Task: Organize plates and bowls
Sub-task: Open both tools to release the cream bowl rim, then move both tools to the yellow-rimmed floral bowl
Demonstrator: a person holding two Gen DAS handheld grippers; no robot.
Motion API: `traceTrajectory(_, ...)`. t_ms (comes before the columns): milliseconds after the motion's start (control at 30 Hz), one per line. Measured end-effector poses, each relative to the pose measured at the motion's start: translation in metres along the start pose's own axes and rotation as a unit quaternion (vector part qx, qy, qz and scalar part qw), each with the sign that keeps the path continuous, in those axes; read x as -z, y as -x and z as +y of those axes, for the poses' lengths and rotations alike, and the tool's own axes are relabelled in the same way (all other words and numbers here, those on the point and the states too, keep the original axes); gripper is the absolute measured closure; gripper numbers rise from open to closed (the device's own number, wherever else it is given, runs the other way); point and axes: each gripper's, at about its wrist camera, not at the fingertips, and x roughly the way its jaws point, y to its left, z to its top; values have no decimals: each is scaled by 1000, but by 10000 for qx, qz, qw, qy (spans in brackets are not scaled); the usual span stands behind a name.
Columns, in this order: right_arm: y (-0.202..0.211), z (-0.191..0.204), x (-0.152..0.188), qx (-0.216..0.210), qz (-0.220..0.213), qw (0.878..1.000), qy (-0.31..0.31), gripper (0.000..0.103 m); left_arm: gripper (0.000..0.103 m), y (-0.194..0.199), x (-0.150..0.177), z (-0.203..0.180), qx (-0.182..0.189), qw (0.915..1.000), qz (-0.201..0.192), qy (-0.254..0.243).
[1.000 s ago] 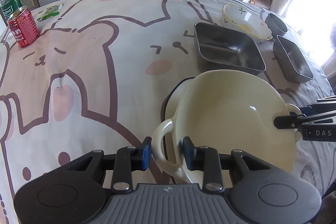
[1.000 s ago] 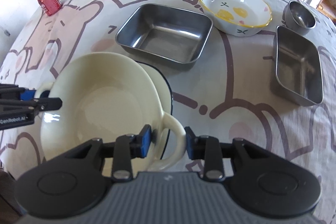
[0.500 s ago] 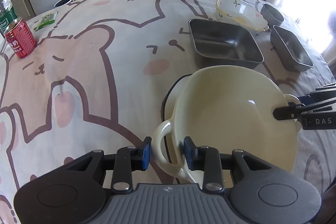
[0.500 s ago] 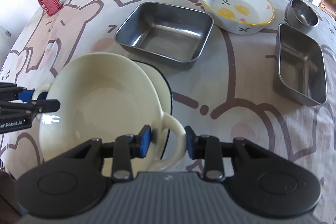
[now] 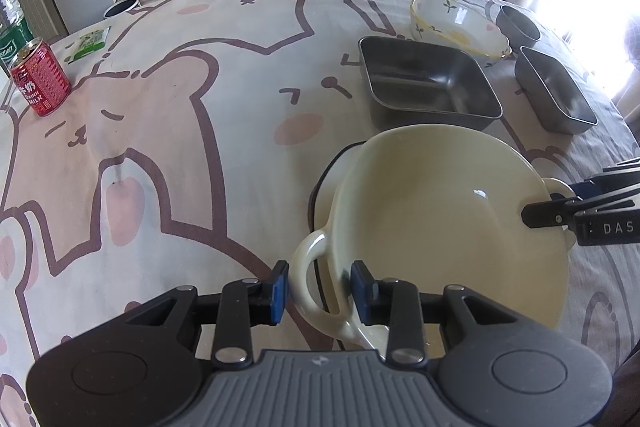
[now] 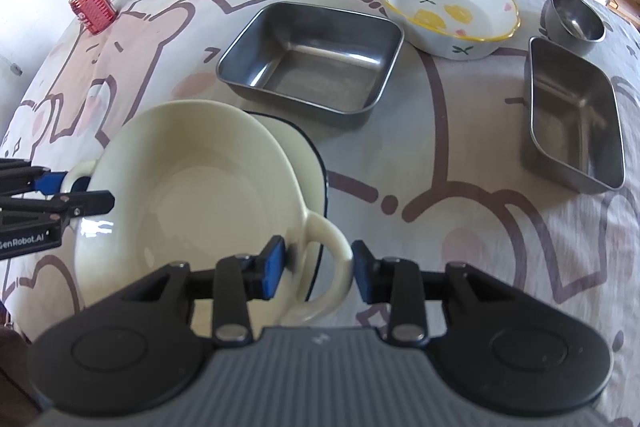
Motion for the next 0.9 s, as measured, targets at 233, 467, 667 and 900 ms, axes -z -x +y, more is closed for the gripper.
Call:
traceTrajectory(233, 0, 1, 1, 145, -19, 9999, -21, 47, 58, -1, -2, 3, -46, 9999, 45, 95)
traceTrajectory(467, 4, -1, 5, 30, -42, 10000, 35, 46, 21, 4, -2, 8, -49, 9995, -64, 309)
traceTrajectory(667, 18, -4, 12, -258, -229, 9994, -21, 37, 10, 18, 1, 3, 43, 9992, -243, 318)
traceTrajectory(900, 44, 0, 20, -452, -685, 9966, 34, 9, 1, 44, 7, -2, 152, 9981, -491, 332)
